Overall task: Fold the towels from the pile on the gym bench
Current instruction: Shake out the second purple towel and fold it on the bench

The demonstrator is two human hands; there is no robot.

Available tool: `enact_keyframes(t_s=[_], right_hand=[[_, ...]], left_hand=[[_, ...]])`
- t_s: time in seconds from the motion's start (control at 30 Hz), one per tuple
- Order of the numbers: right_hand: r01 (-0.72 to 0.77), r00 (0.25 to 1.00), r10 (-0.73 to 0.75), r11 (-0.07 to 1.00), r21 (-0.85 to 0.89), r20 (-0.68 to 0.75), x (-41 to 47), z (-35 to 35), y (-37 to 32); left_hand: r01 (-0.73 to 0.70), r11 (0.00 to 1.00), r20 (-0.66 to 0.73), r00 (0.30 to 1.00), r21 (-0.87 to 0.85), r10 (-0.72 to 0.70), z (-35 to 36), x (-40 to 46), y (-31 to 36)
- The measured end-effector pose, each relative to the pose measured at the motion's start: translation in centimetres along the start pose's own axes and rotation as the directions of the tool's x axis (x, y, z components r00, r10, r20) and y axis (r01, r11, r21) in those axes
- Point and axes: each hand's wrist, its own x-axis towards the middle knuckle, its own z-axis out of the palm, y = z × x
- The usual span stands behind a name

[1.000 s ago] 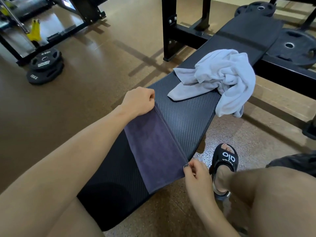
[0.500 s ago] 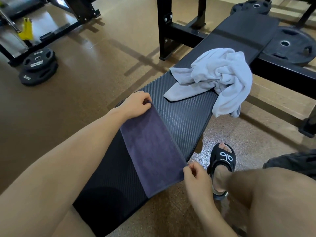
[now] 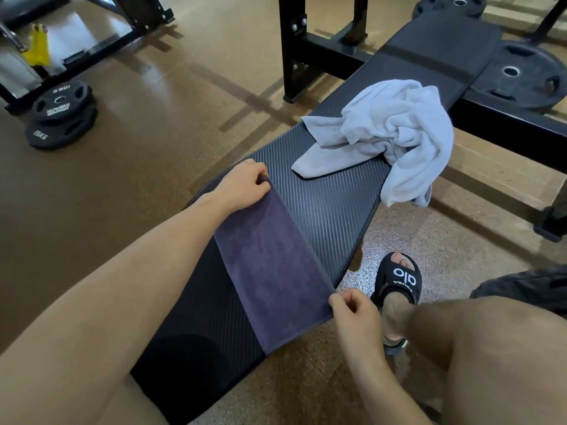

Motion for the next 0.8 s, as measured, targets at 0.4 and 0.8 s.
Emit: enact_keyframes(t_s=[0.4,0.8], right_hand=[[-0.085,0.996,0.081,0.985,0.148,0.029,0.3,-0.3,0.3],[-0.13,0.989,0.109,0.966,0.224,0.104,0.6,-1.3,-0.3]], left_hand=[[0.006,0.993,-0.067,0.998,-0.117,-0.014,1.1,-0.5,-0.4],[0.045,0.994,-0.197,0.978,-0.096,-0.064,1.8,-1.8,-0.5]])
